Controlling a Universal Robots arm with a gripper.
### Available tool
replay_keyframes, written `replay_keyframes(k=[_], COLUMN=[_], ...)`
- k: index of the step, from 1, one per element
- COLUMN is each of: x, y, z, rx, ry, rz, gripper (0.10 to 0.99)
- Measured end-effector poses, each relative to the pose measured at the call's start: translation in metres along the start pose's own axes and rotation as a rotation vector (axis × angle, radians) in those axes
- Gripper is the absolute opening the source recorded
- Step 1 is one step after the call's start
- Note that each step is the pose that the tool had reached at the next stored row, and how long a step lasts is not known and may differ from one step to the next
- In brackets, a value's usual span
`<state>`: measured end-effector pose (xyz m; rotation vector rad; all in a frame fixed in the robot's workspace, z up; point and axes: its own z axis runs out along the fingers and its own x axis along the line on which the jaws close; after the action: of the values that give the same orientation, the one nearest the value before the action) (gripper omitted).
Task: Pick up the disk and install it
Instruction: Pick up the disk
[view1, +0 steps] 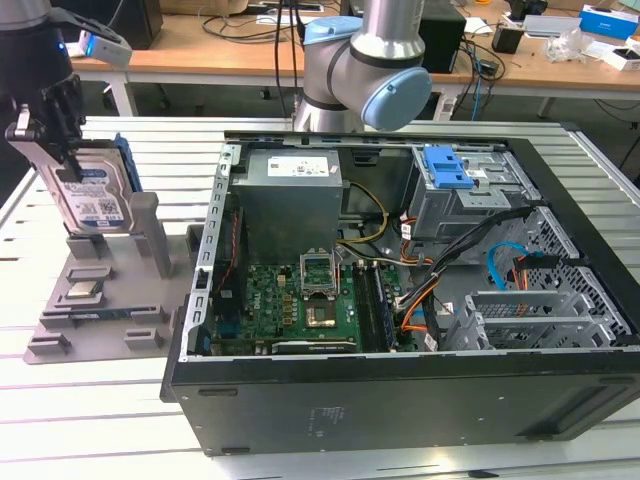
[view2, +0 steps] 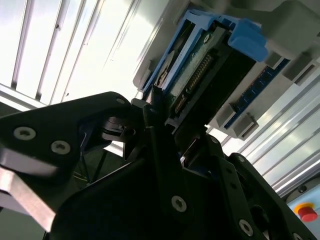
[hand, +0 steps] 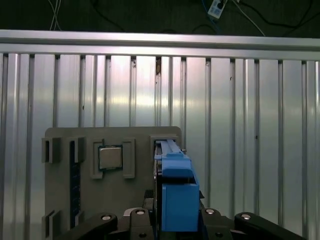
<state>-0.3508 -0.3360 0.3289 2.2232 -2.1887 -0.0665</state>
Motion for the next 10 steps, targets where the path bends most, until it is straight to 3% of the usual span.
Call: replay_keyframes(k=[10], x=[-0.0004], y=[0.0005], z=[-0.019], rx=[0.0], ry=[-0.0001], rz=[0.0], gripper=[0.365])
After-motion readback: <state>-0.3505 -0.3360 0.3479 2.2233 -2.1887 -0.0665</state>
